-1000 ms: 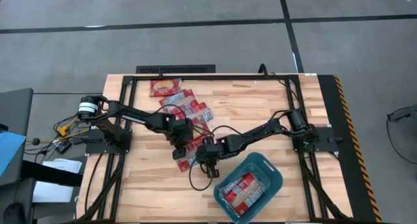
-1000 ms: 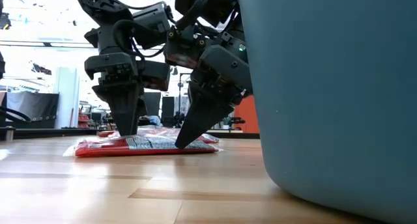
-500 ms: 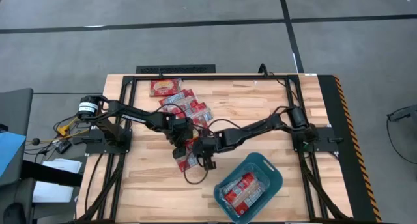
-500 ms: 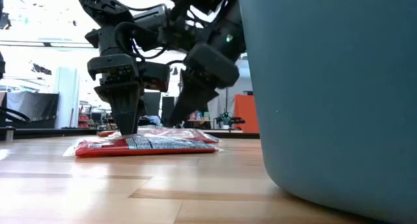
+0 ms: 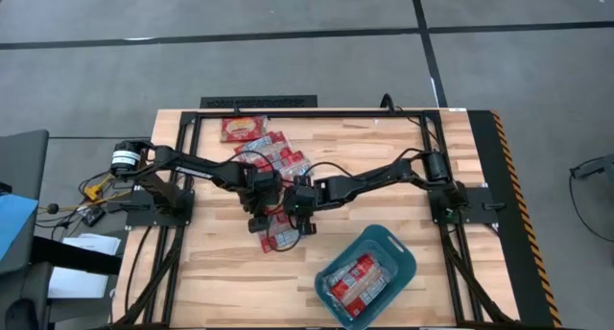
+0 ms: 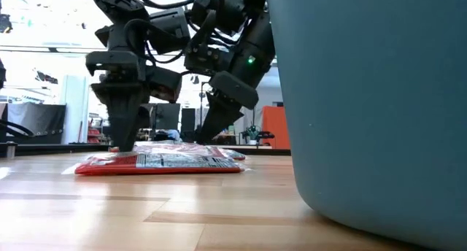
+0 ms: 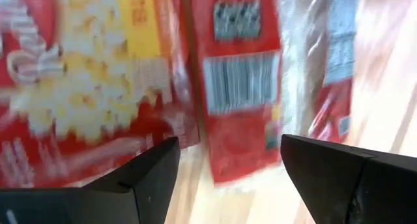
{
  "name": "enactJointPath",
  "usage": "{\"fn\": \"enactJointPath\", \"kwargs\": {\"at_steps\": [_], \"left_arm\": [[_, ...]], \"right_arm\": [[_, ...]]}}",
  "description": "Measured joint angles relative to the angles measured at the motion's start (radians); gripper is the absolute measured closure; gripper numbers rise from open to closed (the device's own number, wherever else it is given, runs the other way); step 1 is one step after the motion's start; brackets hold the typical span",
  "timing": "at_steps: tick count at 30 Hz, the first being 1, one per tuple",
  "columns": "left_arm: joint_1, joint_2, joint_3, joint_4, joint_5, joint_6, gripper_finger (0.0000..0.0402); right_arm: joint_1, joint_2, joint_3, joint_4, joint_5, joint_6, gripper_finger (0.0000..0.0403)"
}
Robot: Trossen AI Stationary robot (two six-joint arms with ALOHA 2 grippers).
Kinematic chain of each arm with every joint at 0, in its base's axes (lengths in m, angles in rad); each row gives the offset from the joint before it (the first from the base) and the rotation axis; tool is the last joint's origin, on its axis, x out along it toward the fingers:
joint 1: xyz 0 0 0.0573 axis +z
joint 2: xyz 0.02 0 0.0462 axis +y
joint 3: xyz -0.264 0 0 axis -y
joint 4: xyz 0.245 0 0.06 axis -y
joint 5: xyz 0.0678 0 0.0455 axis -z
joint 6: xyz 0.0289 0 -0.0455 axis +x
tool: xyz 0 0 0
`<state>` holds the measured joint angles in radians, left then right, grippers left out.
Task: Sort popcorn bags into baskets
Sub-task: Adjust the popcorn bag
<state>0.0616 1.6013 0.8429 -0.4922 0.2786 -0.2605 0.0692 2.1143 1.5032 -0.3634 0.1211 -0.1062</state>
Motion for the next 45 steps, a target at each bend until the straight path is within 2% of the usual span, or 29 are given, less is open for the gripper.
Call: {"fn": "enactJointPath", "kwargs": {"at_steps": [6, 12, 20, 27, 32, 37, 41, 45], "left_arm": [[0.015, -0.028, 0.000, -0.024, -0.041, -0.049, 0.0145], [0.045, -0.140, 0.000, -0.091, -0.056, -0.052, 0.0145], [0.055, -0.332, 0.001, -0.118, -0.110, -0.073, 0.0145], [0.038, -0.420, 0.001, -0.120, -0.145, -0.101, 0.0145], [0.023, -0.424, 0.001, -0.113, -0.149, -0.104, 0.0145], [0.009, -0.423, 0.001, -0.114, -0.179, -0.111, 0.0145], [0.002, -0.422, -0.007, -0.080, -0.203, -0.128, 0.0145], [-0.016, -0.422, -0.064, 0.017, -0.205, -0.155, 0.0145]], "right_arm": [[0.030, -0.002, 0.000, -0.007, 0.013, 0.000, 0.0361], [0.042, -0.003, 0.000, -0.025, 0.012, 0.011, 0.0361], [-0.025, 0.008, 0.000, 0.062, 0.012, 0.002, 0.0361], [-0.052, 0.073, 0.003, 0.075, -0.021, -0.006, 0.0361], [-0.071, 0.080, 0.003, 0.066, 0.101, -0.024, 0.0361], [-0.153, 0.063, 0.005, 0.056, 0.269, -0.010, 0.0361], [-0.232, 0.064, 0.024, 0.026, 0.272, 0.050, 0.0361], [-0.251, 0.043, 0.040, -0.056, 0.270, 0.079, 0.0361]]}}
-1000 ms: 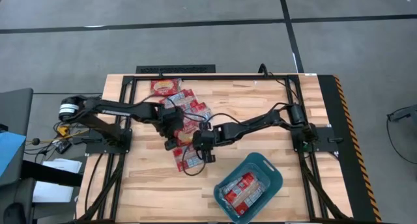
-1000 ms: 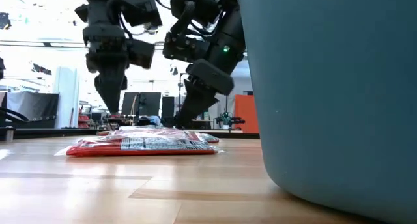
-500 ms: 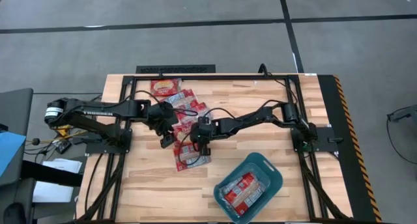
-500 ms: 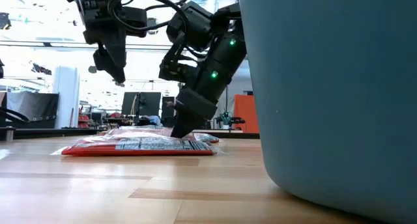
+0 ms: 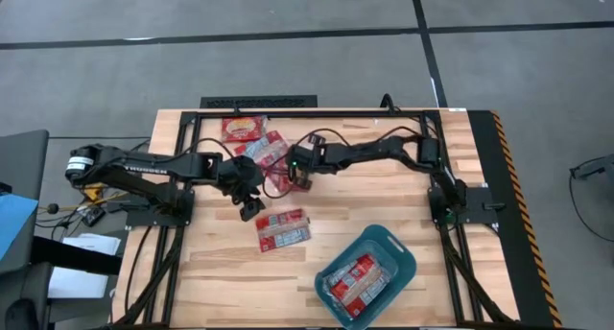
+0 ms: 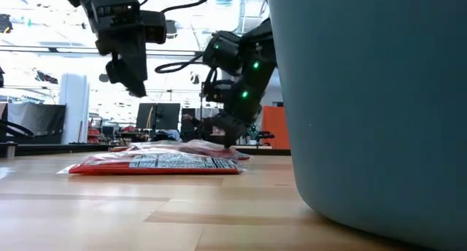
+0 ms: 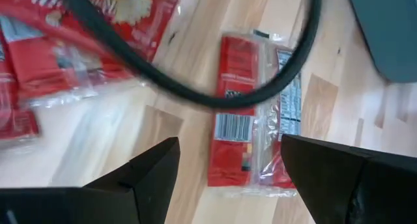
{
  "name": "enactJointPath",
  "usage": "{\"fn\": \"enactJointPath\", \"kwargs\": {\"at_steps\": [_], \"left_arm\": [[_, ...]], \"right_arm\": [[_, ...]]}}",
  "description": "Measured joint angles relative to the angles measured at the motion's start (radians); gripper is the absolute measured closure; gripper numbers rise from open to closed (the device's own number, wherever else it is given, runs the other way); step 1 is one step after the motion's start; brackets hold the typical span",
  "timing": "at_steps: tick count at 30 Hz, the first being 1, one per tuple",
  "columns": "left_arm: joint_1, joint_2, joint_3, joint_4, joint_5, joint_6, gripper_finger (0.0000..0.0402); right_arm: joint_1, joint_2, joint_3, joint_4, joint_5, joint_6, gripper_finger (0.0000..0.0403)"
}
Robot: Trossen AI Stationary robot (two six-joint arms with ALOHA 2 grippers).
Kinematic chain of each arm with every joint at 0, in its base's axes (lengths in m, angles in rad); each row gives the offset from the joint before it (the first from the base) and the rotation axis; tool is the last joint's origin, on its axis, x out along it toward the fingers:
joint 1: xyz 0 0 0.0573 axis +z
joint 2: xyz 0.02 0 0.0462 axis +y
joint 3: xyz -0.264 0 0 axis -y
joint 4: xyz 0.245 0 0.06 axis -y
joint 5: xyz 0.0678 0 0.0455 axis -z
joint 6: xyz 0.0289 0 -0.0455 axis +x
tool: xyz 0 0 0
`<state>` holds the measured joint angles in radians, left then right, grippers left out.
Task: Sort popcorn bags into baskets
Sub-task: Adjust the popcorn bag, then put the popcorn bag into the blue container
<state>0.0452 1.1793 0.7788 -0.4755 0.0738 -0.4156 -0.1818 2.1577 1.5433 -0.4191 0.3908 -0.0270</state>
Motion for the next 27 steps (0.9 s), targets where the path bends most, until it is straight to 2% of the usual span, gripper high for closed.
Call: {"fn": "enactJointPath", "kwargs": {"at_steps": [5, 9, 13, 18, 23, 27], "left_arm": [[-0.022, 0.000, -0.149, 0.191, 0.022, -0.066, 0.0145], [-0.023, 0.001, -0.283, 0.390, 0.068, -0.109, 0.0145], [0.004, 0.001, -0.346, 0.475, 0.062, -0.085, 0.0145], [0.045, 0.001, -0.351, 0.498, 0.035, -0.050, 0.0145], [0.077, 0.035, -0.351, 0.477, 0.124, -0.090, 0.0139], [0.077, 0.143, -0.350, 0.504, 0.189, -0.101, 0.0127]], "right_arm": [[0.041, -0.116, 0.005, -0.109, 0.002, 0.001, 0.0361], [0.104, -0.211, 0.003, -0.226, -0.008, 0.069, 0.0361], [0.200, -0.263, 0.004, -0.184, -0.060, 0.120, 0.0361], [0.321, -0.210, 0.003, -0.018, -0.078, 0.101, 0.0361], [0.374, -0.120, 0.003, 0.071, -0.078, 0.097, 0.0361], [0.385, -0.072, 0.003, 0.069, -0.078, 0.098, 0.0361]]}}
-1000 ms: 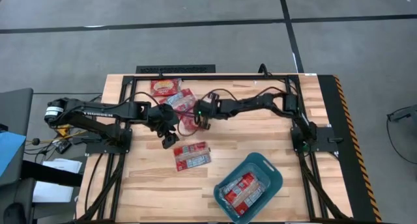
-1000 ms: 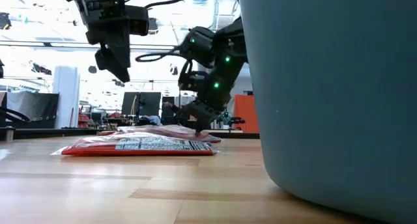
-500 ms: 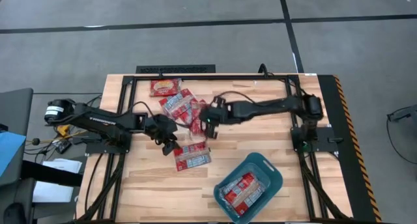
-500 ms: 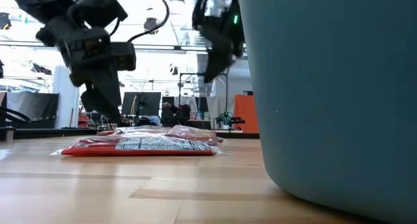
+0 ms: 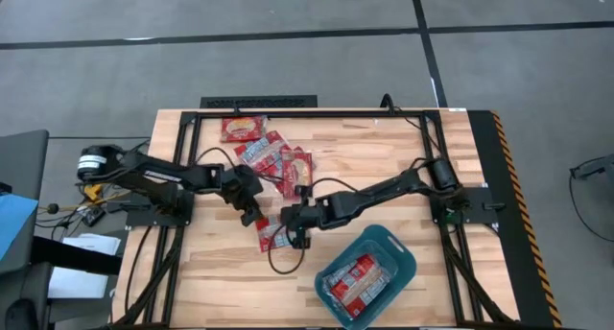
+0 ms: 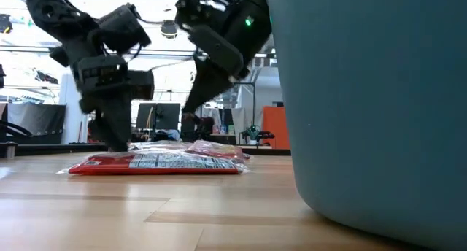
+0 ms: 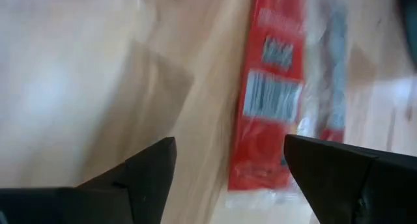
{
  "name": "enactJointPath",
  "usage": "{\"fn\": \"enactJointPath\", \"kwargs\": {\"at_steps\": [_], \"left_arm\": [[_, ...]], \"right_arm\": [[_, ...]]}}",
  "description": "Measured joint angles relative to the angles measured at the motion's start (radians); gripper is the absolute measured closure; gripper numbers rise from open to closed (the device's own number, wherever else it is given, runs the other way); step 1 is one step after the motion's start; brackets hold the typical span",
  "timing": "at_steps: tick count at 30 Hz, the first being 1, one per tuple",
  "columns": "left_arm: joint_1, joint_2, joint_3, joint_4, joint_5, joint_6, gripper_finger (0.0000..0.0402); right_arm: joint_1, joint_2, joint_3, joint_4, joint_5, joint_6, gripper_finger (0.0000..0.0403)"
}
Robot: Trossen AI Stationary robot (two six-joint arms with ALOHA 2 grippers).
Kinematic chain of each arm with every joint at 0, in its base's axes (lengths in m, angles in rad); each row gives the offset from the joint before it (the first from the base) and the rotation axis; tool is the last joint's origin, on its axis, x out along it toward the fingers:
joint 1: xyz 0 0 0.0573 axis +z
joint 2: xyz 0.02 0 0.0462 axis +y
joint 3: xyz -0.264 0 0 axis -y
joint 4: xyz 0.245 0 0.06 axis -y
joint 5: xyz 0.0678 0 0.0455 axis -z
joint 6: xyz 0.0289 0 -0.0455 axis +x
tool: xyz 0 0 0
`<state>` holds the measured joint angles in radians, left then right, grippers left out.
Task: Sort popcorn bags into baskets
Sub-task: Put the popcorn bag into the blue container
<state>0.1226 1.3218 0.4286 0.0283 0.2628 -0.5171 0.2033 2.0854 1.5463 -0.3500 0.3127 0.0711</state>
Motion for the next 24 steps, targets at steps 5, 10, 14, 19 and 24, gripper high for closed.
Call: {"fn": "enactJointPath", "kwargs": {"at_steps": [5, 10, 14, 19, 24], "left_arm": [[0.001, 0.133, 0.005, 0.163, 0.112, -0.023, 0.0115], [0.001, 0.198, 0.005, 0.246, 0.160, -0.045, 0.0113], [0.002, 0.249, 0.007, 0.261, 0.200, -0.041, 0.0113], [0.003, 0.281, 0.011, 0.288, 0.237, -0.044, 0.0113], [0.012, 0.276, 0.023, 0.280, 0.265, -0.031, 0.0113]], "right_arm": [[0.020, 0.005, 0.001, 0.010, 0.000, -0.002, 0.0361], [0.038, 0.005, 0.001, 0.016, -0.024, 0.002, 0.0361], [0.053, 0.029, 0.001, 0.035, -0.103, 0.003, 0.0361], [0.061, 0.052, 0.006, 0.048, -0.214, -0.015, 0.0361], [0.047, 0.113, 0.002, 0.052, -0.262, -0.018, 0.0361]]}}
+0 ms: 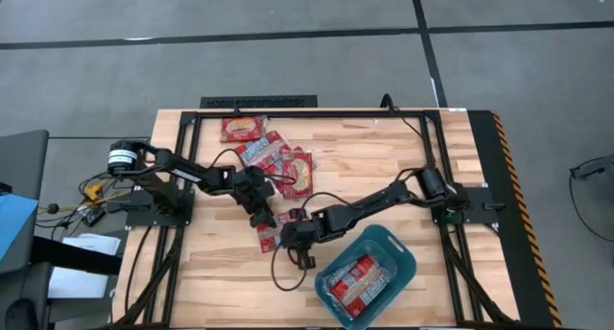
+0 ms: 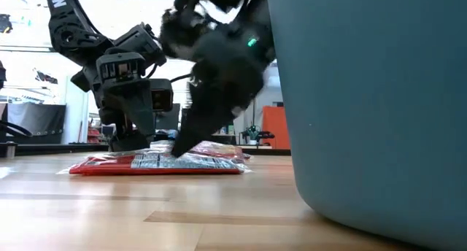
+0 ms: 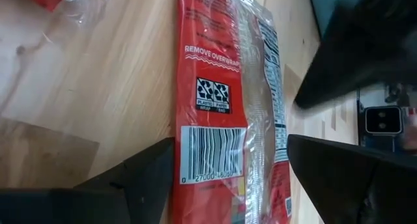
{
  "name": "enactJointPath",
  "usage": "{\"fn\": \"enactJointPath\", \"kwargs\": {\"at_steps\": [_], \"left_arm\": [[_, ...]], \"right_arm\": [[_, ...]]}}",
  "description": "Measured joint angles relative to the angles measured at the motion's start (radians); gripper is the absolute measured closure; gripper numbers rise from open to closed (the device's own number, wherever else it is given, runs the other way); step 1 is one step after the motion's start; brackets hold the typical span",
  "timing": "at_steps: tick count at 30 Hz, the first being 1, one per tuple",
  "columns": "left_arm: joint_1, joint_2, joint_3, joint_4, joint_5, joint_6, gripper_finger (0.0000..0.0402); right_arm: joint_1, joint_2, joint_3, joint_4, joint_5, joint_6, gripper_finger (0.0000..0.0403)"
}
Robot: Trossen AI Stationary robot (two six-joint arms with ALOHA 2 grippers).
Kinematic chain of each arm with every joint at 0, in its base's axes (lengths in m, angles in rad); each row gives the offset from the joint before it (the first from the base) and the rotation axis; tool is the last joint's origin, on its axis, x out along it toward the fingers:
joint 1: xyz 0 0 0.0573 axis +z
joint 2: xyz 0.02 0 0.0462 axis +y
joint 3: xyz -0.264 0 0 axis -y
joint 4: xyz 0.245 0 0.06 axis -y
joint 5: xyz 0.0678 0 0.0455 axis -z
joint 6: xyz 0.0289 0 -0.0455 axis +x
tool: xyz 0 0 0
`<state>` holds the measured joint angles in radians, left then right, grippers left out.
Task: Sort popcorn bags into baskets
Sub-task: Put the popcorn bag into the blue container
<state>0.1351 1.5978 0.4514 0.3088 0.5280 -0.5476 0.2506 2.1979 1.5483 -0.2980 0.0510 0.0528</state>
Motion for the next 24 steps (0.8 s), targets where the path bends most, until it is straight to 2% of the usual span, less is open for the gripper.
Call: {"fn": "enactJointPath", "kwargs": {"at_steps": [8, 18, 21, 24], "left_arm": [[0.001, 0.001, 0.008, -0.014, 0.015, 0.000, 0.0113], [0.001, 0.001, 0.009, -0.020, 0.035, 0.004, 0.0114], [0.000, 0.001, 0.009, -0.023, 0.019, 0.001, 0.0131], [-0.002, 0.001, 0.010, -0.028, -0.012, -0.001, 0.0172]], "right_arm": [[-0.058, 0.066, 0.005, 0.023, -0.008, 0.000, 0.0361], [-0.162, 0.024, -0.002, -0.004, 0.031, 0.007, 0.0361], [-0.158, -0.007, -0.005, -0.041, 0.034, 0.007, 0.0361], [-0.144, -0.050, -0.005, -0.068, 0.037, 0.003, 0.0361]]}}
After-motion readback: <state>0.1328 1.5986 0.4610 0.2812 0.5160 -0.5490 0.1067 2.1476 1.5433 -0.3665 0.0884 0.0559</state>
